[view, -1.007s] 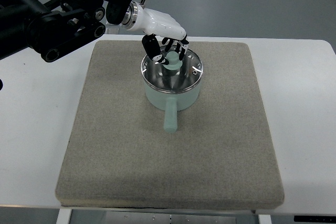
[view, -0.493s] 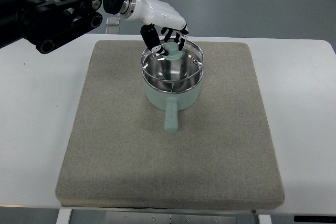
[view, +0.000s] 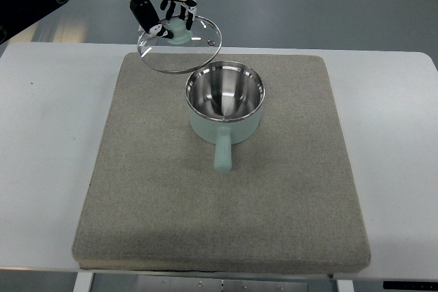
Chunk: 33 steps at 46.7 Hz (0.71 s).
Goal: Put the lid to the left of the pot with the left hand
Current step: 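Lift the glass lid off the saucepan with the left hand, then lower the lid onto the pad beside the saucepan, nearer the left arm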
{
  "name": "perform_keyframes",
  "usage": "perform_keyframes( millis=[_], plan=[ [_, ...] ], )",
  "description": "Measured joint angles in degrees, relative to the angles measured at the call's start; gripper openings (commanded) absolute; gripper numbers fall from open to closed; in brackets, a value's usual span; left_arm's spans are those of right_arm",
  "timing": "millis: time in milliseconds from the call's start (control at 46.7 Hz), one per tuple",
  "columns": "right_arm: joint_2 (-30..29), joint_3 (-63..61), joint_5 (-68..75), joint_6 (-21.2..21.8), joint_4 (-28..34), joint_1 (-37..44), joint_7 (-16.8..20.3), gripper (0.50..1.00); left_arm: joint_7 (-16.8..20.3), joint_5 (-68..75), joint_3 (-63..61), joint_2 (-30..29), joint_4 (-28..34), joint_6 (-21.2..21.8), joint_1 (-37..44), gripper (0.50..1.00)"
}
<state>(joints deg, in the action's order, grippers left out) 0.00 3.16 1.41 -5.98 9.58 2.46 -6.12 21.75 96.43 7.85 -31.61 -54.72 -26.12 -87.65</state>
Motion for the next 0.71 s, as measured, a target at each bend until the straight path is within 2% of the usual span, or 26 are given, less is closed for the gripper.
perform_keyframes(
  millis=[300,493,621,707],
  plan=[
    [0.0,0.0,0.0,0.0,0.0,0.0,0.04,0.921,0.24,-0.01,-0.24,-8.57,-1.25,0.7,3.54,0.5],
    [0.0,0.0,0.0,0.0,0.0,0.0,0.05,0.921,0.22,0.76,-0.3,-9.34,-1.09,5.41,8.75,0.5],
    [0.0,0.0,0.0,0.0,0.0,0.0,0.06,0.921,0.13,1.08,-0.3,-8.83,-0.94,6.35,11.44,0.5],
    [0.0,0.0,0.0,0.0,0.0,0.0,0.05,0.921,-0.01,1.57,-0.27,-8.29,-0.67,8.46,13.41,0.5]
  ],
)
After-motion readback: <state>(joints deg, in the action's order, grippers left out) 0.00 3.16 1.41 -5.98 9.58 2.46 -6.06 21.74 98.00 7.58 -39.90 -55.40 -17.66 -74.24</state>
